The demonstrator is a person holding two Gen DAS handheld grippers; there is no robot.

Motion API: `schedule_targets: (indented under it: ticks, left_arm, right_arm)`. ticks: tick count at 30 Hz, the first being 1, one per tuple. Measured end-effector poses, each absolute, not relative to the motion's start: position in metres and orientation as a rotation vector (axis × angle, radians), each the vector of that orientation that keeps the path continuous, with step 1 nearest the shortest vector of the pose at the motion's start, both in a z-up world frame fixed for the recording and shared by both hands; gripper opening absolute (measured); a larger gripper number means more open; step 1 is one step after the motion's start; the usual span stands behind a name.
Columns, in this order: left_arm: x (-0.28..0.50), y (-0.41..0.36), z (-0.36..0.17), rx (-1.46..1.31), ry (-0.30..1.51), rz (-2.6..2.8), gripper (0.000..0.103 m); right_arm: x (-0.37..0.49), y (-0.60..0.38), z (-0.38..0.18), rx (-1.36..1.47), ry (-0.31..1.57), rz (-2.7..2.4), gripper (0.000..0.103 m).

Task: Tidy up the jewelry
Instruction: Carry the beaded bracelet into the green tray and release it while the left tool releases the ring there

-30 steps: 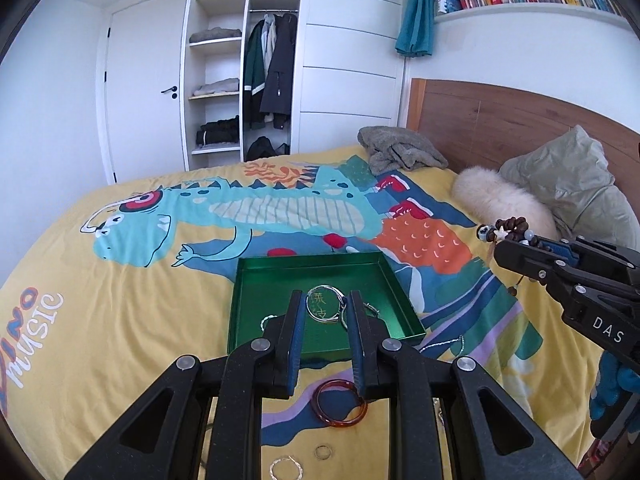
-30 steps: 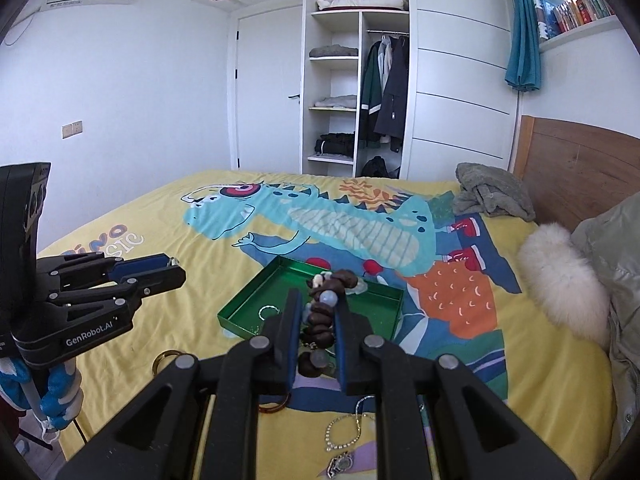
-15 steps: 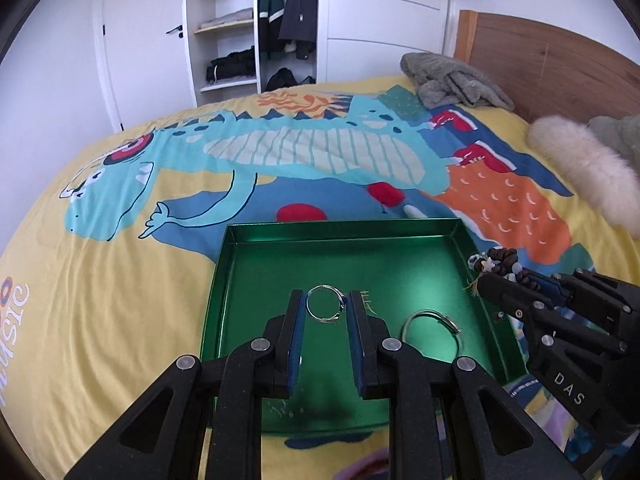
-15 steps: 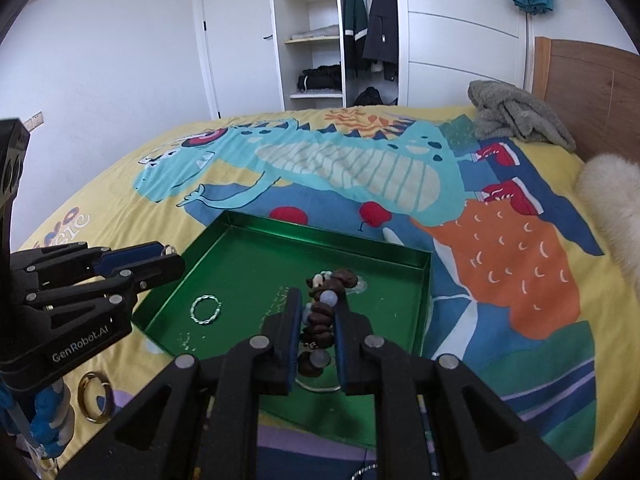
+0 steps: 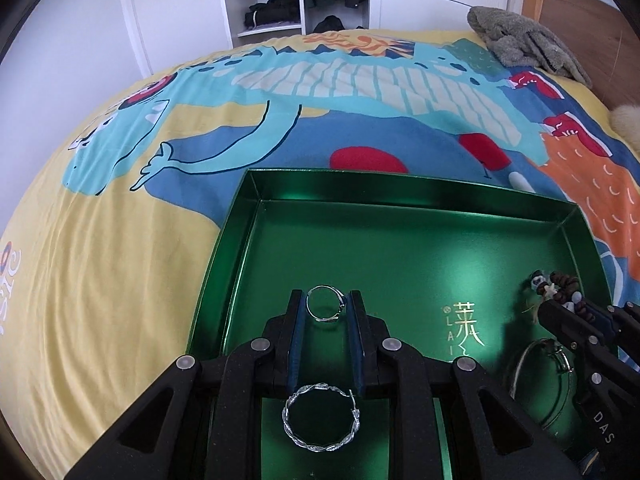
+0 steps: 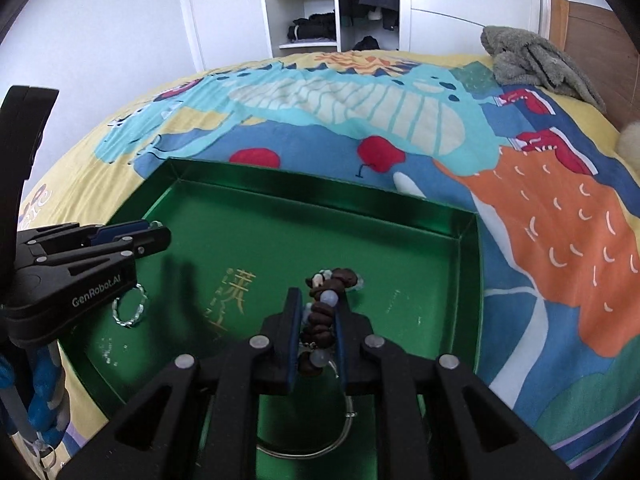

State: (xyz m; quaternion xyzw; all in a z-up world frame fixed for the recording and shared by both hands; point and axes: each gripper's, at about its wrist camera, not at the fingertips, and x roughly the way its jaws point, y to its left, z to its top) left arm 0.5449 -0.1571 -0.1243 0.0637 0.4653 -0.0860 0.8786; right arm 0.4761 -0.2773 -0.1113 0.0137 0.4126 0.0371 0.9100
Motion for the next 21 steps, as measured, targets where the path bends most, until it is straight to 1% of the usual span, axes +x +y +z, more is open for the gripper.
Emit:
schedule_targets:
  ticks: [6,7,8,9,10,11,13,17,21]
  left_arm:
    - [0.549,-0.146,-0.131,0.083,0.994,-0.167,0.022]
    - [0.549,-0.146,-0.131,0.086,0.993,-0.169,0.025]
    - [0.549,-0.145,-0.131,0.08,0.995,-0.168,0.031]
    - [0.549,-0.143,-0.13,0.072,0.996,-0.169,0.034]
    - [0.548,-0.142,-0.129,0.063,0.996,-0.17,0.042]
    - [0.548,-0.14,-0.127,0.053,0.996,-0.172,0.046]
    - [0.545,-0.137,-0.119,0.04,0.985,-0.179,0.047]
    - [0.531,-0.132,-0.093,0.04,0.949,-0.192,0.053]
    - [0.504,-0.122,-0.06,0.035,0.901,-0.203,0.054]
  right_arm:
    - [0.476,-0.287,-0.124,0.051,0.89,0.048,0.015]
    - [0.476,-0.29,-0.125,0.063,0.893,0.047,0.018]
    - [0.475,-0.292,-0.125,0.073,0.89,0.045,0.024]
    - [0.474,-0.294,-0.125,0.077,0.89,0.036,0.036]
    - [0.473,-0.294,-0.124,0.072,0.885,0.03,0.046]
    - [0.471,-0.295,-0.122,0.071,0.884,0.026,0.047]
    - [0.469,-0.297,-0.119,0.078,0.882,0.027,0.048]
    - [0.454,-0.301,-0.103,0.086,0.863,0.023,0.048]
    - [0.428,-0.3,-0.076,0.074,0.824,0.024,0.048]
